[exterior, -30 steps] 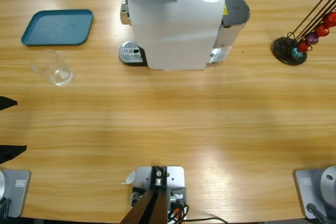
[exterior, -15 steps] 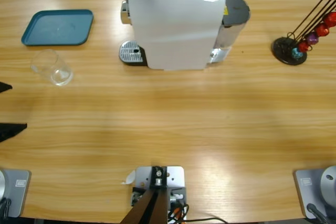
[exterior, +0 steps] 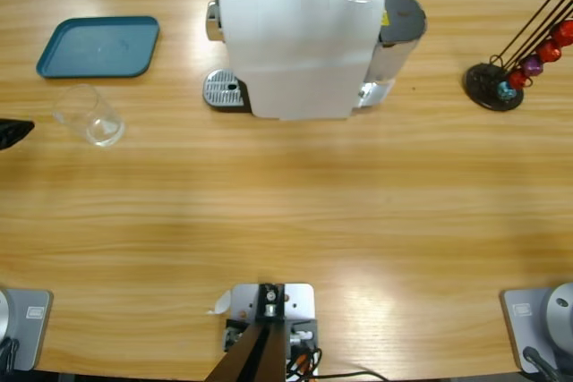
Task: Pour coffee
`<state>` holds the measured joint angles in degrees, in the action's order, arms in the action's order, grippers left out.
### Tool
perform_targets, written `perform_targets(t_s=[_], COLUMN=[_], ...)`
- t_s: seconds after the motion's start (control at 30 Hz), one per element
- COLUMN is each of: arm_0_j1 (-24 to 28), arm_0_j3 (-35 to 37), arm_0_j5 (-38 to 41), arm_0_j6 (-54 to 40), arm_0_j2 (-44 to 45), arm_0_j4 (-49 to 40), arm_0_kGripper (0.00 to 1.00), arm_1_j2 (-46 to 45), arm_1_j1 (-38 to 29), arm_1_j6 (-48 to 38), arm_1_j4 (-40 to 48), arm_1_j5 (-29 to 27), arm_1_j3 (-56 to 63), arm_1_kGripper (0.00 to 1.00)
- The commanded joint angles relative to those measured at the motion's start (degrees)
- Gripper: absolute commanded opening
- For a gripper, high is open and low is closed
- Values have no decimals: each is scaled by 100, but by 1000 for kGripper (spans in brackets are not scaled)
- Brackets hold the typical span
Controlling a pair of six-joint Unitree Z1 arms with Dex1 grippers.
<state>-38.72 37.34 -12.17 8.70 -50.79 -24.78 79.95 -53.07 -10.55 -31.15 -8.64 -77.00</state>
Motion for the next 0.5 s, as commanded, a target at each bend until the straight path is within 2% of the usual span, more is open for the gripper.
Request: perform_targets(t_s=[0.03,0.2,0.5], arm_0_j1=[683,716,813], arm_0_j3=[-714,-1106,-1229], arm_0_j5=[-411,-295,-302], arm_0_j6=[-88,-113,-209], arm_0_j2=[-894,-1903,-2221], arm_0_j4=[1045,2046,2385], arm_0_kGripper=[1000,1000,1000], arm_1_j2=[-82,201,302], arm_1_j1=[25,79,357], arm_1_j6=[-210,-215,-289], arm_1_j4=[218,417,454], arm_1_j5=[-3,71,220], arm_1_j3=[509,479,528], arm_1_kGripper=[1000,1000,1000])
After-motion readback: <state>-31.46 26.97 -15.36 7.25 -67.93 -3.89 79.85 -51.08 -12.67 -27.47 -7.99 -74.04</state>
